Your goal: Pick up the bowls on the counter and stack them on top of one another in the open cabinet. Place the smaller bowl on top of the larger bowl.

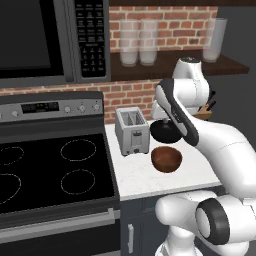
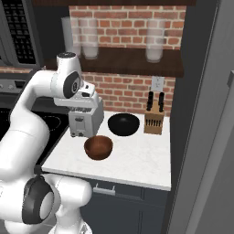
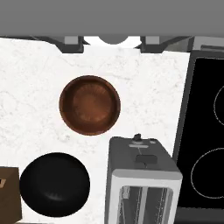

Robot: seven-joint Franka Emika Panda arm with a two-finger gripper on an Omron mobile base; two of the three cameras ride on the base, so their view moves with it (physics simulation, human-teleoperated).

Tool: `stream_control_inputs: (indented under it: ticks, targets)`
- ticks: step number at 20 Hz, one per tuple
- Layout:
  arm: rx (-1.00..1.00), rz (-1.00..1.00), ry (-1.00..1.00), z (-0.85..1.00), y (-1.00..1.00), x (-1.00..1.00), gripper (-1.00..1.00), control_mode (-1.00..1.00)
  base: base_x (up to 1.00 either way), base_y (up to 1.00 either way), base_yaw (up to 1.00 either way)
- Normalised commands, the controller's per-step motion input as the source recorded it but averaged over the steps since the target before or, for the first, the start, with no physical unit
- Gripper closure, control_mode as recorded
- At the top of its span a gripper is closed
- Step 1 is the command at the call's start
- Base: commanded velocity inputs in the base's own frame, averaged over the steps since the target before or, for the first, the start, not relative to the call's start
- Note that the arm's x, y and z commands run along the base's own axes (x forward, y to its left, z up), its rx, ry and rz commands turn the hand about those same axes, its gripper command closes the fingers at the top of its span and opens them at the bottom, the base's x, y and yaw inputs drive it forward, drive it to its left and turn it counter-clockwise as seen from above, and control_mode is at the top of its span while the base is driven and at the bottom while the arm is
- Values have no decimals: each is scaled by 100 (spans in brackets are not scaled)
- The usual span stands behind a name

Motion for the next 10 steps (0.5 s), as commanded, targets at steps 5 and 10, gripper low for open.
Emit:
stream_control_inputs:
  ticks: [5, 10]
  targets:
    - [1, 0, -8, 0, 0, -40, -100, -100, 0, 0, 0]
    - [12, -3, -2, 0, -3, -55, -100, -100, 0, 0, 0]
